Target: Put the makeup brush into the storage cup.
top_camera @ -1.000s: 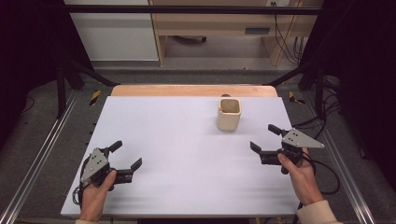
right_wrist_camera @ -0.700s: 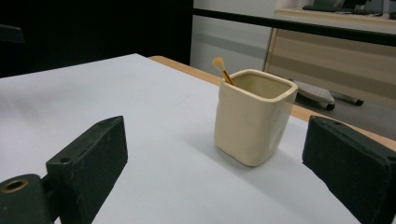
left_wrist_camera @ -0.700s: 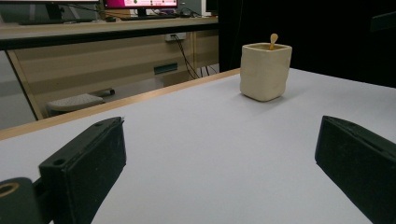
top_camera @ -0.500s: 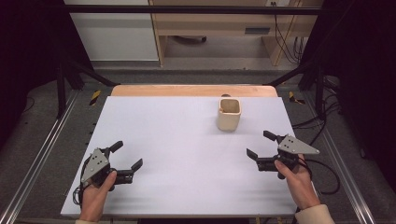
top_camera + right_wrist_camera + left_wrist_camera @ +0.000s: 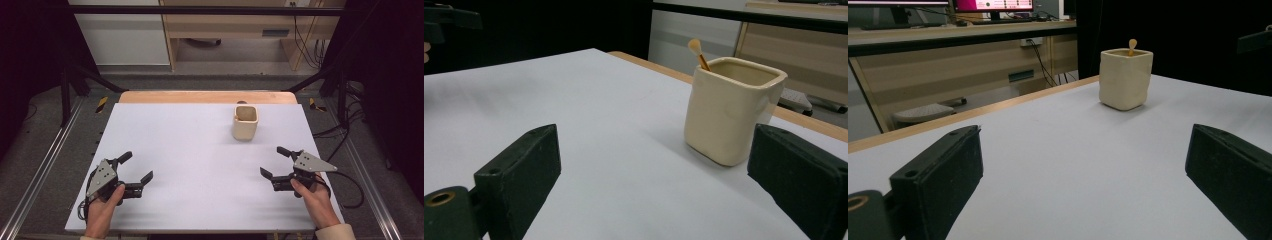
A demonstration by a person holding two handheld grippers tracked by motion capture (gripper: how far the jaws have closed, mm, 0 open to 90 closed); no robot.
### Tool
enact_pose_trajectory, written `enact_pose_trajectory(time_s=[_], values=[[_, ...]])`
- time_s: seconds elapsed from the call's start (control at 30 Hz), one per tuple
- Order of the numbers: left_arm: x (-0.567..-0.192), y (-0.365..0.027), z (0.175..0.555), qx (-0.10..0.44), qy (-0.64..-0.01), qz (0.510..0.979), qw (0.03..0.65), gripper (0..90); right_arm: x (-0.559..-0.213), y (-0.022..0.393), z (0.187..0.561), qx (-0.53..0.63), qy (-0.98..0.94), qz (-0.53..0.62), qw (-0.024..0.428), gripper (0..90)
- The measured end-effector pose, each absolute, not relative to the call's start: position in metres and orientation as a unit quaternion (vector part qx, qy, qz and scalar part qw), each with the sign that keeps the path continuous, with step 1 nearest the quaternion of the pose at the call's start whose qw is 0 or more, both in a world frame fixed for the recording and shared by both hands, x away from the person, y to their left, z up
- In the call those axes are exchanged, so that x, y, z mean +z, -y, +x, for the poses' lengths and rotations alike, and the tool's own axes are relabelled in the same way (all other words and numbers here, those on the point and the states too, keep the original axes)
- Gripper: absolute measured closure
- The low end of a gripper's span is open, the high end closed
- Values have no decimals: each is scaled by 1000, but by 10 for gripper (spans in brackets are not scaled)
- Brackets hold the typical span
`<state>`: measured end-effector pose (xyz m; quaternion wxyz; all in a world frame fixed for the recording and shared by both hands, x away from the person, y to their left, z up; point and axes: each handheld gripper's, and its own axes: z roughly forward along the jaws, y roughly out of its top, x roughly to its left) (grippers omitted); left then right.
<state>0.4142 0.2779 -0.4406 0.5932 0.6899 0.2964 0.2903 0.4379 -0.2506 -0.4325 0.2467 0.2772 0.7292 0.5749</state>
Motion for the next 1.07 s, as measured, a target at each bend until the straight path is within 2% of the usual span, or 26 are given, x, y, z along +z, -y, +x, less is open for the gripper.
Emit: enact_pose_trajectory(time_s=[1.07], values=[[-443, -299, 402, 309, -306, 666, 606, 19, -470, 265, 432, 576, -723, 295, 240, 64]])
